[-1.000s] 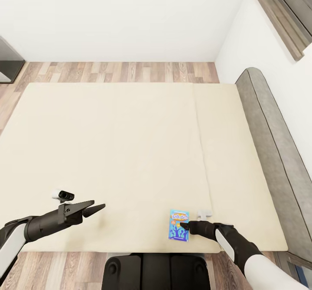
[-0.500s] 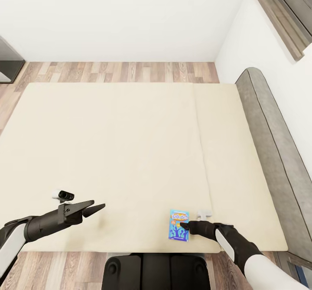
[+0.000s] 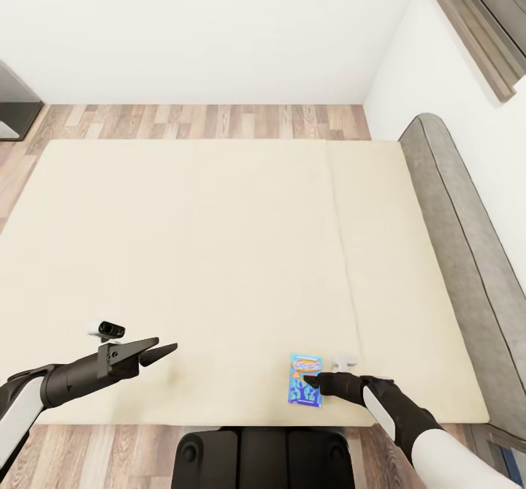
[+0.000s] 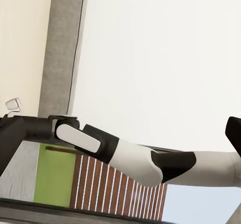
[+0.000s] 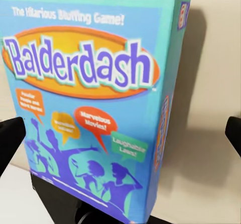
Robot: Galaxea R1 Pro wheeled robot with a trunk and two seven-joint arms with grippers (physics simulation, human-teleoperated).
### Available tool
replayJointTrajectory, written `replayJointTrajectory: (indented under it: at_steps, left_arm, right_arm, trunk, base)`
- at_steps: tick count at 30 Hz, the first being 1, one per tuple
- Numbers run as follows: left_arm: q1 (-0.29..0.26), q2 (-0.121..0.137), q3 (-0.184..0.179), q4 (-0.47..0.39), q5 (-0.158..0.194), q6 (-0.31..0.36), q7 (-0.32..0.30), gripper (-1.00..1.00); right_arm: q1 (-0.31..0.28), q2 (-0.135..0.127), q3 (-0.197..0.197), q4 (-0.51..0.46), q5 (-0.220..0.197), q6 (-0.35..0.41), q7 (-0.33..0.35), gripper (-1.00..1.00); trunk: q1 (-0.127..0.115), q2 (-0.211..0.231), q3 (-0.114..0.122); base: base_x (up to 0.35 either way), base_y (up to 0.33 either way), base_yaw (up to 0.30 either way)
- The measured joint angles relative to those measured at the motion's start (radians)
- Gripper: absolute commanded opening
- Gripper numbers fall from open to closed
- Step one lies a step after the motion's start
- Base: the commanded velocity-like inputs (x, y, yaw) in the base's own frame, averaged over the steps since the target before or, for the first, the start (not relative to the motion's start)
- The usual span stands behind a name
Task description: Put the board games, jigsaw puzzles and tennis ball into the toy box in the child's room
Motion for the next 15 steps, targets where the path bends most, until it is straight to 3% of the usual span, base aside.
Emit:
replayJointTrajectory:
  at_steps: [15]
  left_arm:
    - [0.0,0.0,0.0,0.0,0.0,0.0,0.0,1.0]
  right_arm:
    - [0.0,-0.001,0.0,0.0,0.0,0.0,0.0,1.0]
  trunk:
    - [0.0,0.0,0.0]
  base:
    - [0.0,0.022,0.0]
